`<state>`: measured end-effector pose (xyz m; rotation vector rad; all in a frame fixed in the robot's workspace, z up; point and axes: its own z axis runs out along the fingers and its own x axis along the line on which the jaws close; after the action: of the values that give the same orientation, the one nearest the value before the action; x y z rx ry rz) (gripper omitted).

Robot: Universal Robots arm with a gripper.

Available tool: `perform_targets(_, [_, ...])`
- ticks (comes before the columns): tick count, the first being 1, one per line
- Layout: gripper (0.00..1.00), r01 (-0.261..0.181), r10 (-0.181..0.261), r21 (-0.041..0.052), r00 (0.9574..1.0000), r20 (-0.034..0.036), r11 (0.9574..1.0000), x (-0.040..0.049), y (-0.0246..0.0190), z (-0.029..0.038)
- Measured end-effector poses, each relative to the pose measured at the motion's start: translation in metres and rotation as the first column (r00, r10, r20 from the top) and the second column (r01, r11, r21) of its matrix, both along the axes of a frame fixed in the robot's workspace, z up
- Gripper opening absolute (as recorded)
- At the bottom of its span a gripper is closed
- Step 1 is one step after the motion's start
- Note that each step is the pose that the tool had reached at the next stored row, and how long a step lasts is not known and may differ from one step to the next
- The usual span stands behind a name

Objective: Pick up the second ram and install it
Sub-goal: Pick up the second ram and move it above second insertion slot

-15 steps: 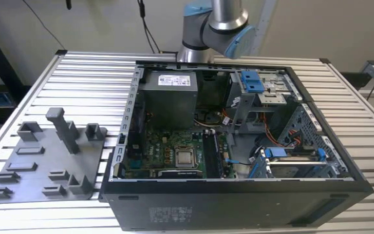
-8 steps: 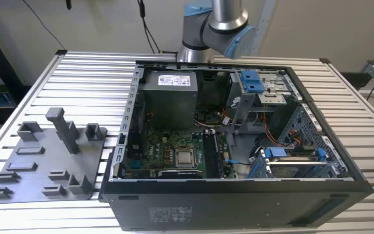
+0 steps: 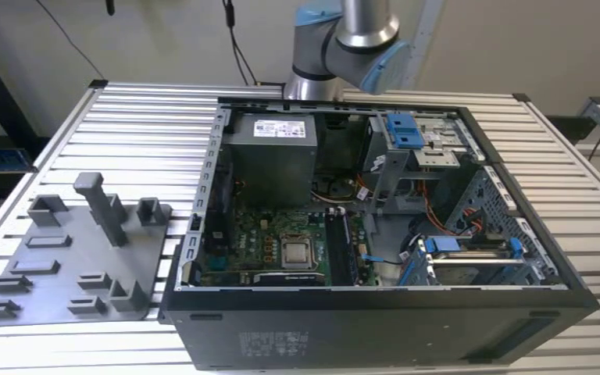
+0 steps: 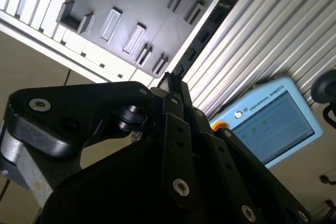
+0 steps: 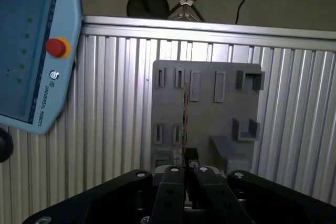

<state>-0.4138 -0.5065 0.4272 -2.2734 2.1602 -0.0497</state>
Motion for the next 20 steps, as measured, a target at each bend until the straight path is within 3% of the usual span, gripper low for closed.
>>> perform_targets(7, [0.13, 0.000, 0.000, 0.0000, 1.0000, -0.0006, 1.0000, 0.0194, 0.0000, 0.0000])
perform_targets(20, [0.13, 0.000, 0.000, 0.0000, 1.0000, -0.0020, 1.0000, 0.0669, 0.0000, 0.0000])
